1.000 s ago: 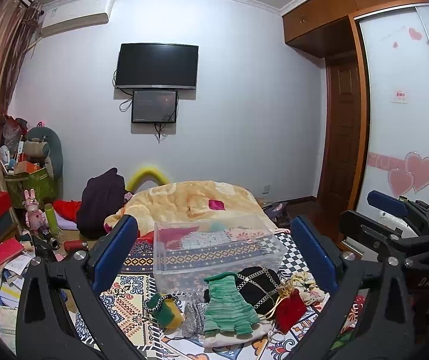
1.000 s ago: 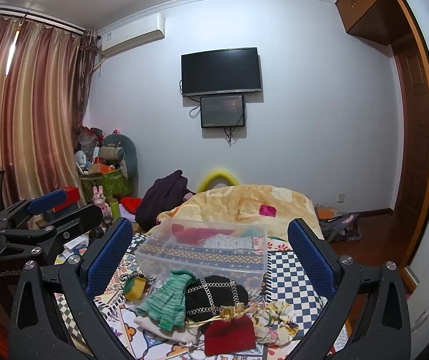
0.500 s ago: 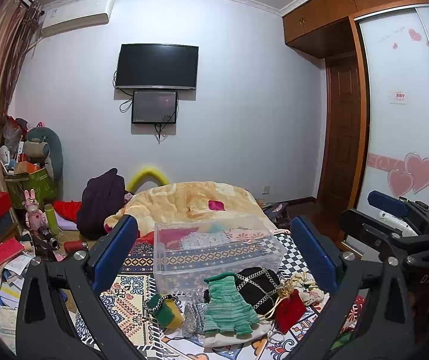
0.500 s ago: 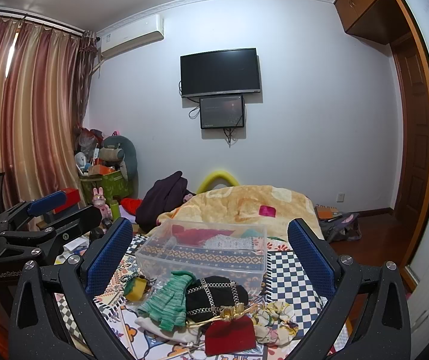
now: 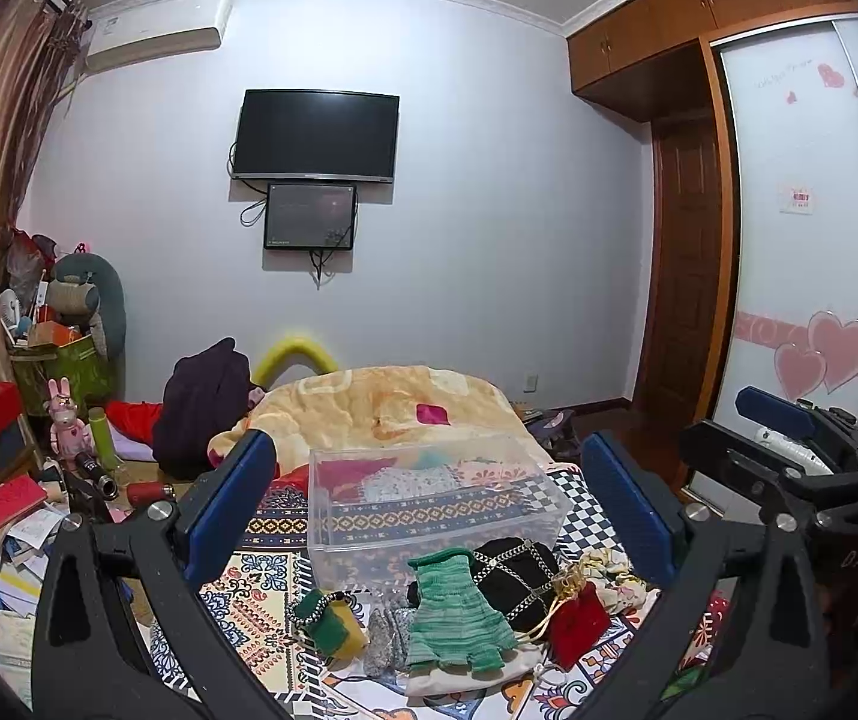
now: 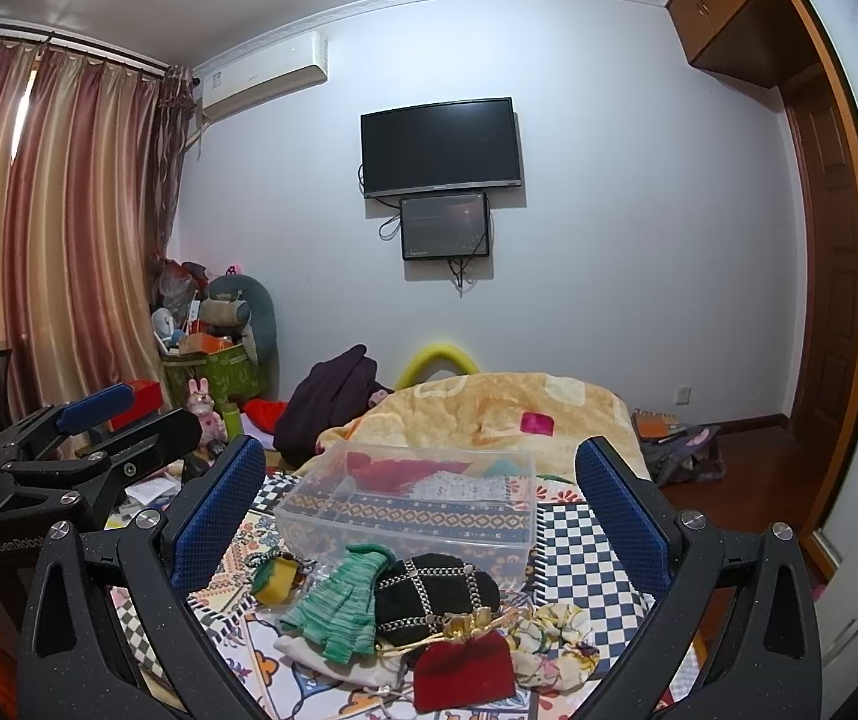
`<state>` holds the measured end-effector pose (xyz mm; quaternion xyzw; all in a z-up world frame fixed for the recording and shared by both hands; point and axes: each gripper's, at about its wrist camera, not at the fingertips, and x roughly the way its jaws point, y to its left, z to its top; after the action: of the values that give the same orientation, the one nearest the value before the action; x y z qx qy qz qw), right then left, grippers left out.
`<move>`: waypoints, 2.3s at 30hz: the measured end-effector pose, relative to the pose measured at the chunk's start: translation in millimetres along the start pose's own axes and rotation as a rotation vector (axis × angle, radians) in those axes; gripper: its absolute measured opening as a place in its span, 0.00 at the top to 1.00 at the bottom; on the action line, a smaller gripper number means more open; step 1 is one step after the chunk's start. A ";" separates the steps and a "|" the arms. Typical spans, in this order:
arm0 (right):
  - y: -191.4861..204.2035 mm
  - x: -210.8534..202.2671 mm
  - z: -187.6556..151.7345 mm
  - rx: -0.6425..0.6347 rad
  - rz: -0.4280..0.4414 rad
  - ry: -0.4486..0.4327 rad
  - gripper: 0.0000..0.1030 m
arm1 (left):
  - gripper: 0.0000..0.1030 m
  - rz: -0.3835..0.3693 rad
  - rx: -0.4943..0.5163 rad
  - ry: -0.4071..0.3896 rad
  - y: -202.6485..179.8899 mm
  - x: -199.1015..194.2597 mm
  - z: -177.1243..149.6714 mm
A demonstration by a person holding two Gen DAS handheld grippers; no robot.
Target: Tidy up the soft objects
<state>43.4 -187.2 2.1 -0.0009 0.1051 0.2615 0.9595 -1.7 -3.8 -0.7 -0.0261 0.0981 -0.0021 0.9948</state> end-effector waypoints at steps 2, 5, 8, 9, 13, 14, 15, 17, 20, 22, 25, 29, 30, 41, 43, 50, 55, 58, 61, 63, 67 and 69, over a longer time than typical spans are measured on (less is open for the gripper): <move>-0.2 -0.2 -0.5 -0.001 0.000 -0.001 0.00 | 0.00 -0.001 0.000 0.000 -0.1 -0.2 -0.1; 0.0 -0.2 -0.6 -0.001 -0.001 -0.001 0.00 | 0.00 0.000 -0.001 0.000 -0.4 0.4 -0.3; -0.1 -0.1 -0.7 0.000 0.000 -0.001 0.00 | 0.00 -0.002 -0.004 0.003 0.3 0.3 -0.7; 0.0 -0.1 -0.7 0.000 0.000 -0.001 0.00 | 0.00 -0.001 -0.004 0.004 0.2 1.1 -0.9; -2.2 2.3 -2.6 0.008 0.001 0.000 0.00 | 0.00 0.001 -0.002 0.012 -0.3 3.8 -2.5; -2.8 3.5 -3.2 0.009 0.000 0.003 0.00 | 0.00 0.001 -0.001 0.018 0.0 5.3 -3.5; -4.2 5.7 -4.7 0.012 -0.002 0.009 0.00 | 0.00 0.001 0.000 0.023 0.4 6.4 -4.7; -5.6 8.3 -7.6 0.016 -0.003 0.020 0.00 | 0.00 -0.005 -0.001 0.044 1.5 11.1 -8.3; -9.6 14.9 -15.7 0.021 -0.003 0.046 0.00 | 0.00 -0.016 -0.006 0.090 5.3 19.7 -17.8; -12.0 21.0 -23.6 0.017 -0.003 0.075 0.00 | 0.00 -0.019 -0.011 0.133 10.3 26.7 -27.1; -17.0 30.5 -36.9 0.019 -0.003 0.126 0.01 | 0.00 -0.007 -0.016 0.190 16.7 38.4 -42.1; -24.2 43.6 -55.9 0.035 0.008 0.207 0.08 | 0.04 0.024 -0.024 0.262 30.6 54.0 -66.0; -26.2 46.3 -59.8 0.042 0.012 0.224 0.10 | 0.07 0.035 -0.026 0.280 34.0 58.0 -70.7; -31.4 72.4 -82.9 0.110 0.097 0.371 0.40 | 0.44 0.094 -0.065 0.391 70.5 94.3 -104.1; -26.0 77.9 -84.0 0.110 0.129 0.383 0.45 | 0.50 0.097 -0.071 0.402 74.8 100.0 -107.1; 0.7 107.5 -87.8 0.066 0.203 0.419 0.52 | 0.61 0.088 -0.126 0.452 93.8 112.9 -124.2; 13.2 128.0 -97.9 0.047 0.225 0.473 0.54 | 0.63 0.081 -0.153 0.487 101.2 121.7 -135.4; 18.5 135.7 -105.2 0.029 0.229 0.504 0.60 | 0.70 0.070 -0.166 0.490 102.5 124.7 -136.8; 21.9 137.7 -108.4 0.012 0.219 0.510 0.66 | 0.73 0.058 -0.162 0.483 101.3 126.9 -135.9; 23.8 138.2 -108.5 0.002 0.208 0.507 0.72 | 0.77 0.053 -0.160 0.483 99.9 127.4 -135.5; 22.5 138.2 -106.0 0.004 0.195 0.502 0.87 | 0.83 0.048 -0.143 0.468 95.2 124.1 -133.1; 20.1 136.3 -104.0 0.012 0.192 0.493 0.89 | 0.85 0.045 -0.140 0.458 93.4 121.2 -130.6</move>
<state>127.0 -107.3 -126.1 -0.0489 0.3370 0.3428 0.8755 91.7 81.7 -157.1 -0.0914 0.3218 0.0212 0.9421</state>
